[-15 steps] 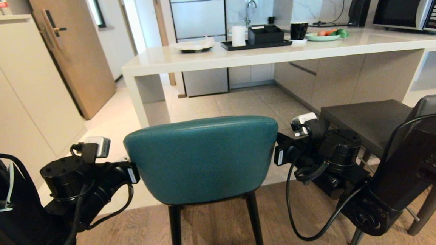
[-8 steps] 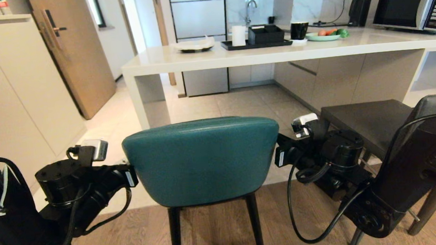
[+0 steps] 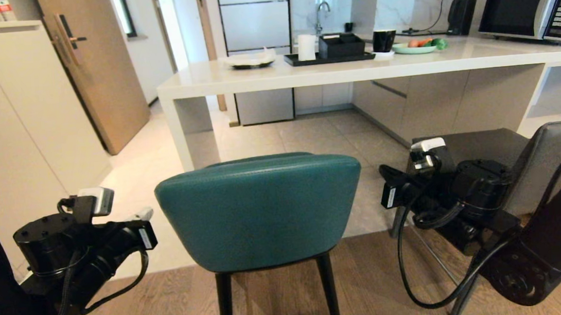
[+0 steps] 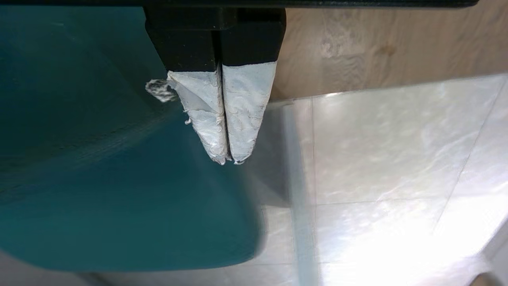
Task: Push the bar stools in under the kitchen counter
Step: Pull the blue chair out from under the dining table, then push the gray chair back under the dining table
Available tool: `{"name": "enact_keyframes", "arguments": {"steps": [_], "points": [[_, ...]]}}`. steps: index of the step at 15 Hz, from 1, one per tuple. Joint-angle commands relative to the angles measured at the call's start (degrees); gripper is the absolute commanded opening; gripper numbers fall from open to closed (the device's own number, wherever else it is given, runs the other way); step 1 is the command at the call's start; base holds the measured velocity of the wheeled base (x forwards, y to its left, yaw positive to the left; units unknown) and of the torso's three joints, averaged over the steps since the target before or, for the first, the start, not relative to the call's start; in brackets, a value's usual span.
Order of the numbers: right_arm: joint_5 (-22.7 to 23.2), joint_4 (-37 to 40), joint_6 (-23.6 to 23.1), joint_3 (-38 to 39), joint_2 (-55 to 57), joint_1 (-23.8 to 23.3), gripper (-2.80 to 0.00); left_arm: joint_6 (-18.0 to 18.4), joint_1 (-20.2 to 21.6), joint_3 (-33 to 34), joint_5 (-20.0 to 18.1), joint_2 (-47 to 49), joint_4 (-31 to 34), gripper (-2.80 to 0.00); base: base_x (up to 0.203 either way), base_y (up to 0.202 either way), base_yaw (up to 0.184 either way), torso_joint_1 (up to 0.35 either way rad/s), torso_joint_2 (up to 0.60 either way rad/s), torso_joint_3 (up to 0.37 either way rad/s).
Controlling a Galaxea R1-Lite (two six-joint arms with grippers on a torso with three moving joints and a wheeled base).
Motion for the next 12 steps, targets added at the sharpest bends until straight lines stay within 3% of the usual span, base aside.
{"name": "enact_keyframes", "arguments": {"steps": [1,3,6,7,9,12], "points": [[-0.31,-0.27,-0.06,1.98,-3.75,-0.94,-2.80,-0.26,2.73,0.47,-0.01,0.49,-0.38,-2.80,0.000,0.000,0.000,0.000,0.00,0.000],[-0.20,-0.19,-0.07,5.01,-7.31,-2.62,-2.80,-0.48,7.02,2.11,-2.29,-2.88,-0.38,-2.80,0.000,0.000,0.000,0.000,0.00,0.000],[-0.25,1.06,-0.06,9.48,-14.57,-5.83,-2.80,-1.36,10.89,7.76,-13.65,-12.70,-0.38,-2.80,0.000,0.000,0.000,0.000,0.00,0.000],[-0.34,3.03,-0.09,10.26,-17.82,-6.92,-2.80,-1.55,11.37,9.42,-15.83,-16.02,-0.38,-2.80,0.000,0.000,0.000,0.000,0.00,0.000],[-0.47,10.23,-0.16,10.32,-26.21,-8.74,-2.80,-1.67,11.64,10.25,-17.33,-23.02,1.62,-2.80,0.000,0.000,0.000,0.000,0.00,0.000],[-0.69,31.09,-0.28,5.82,-42.33,-10.41,-2.80,-1.71,11.73,5.01,-17.92,-37.65,17.65,-2.80,0.000,0.000,0.000,0.000,0.00,0.000]]}}
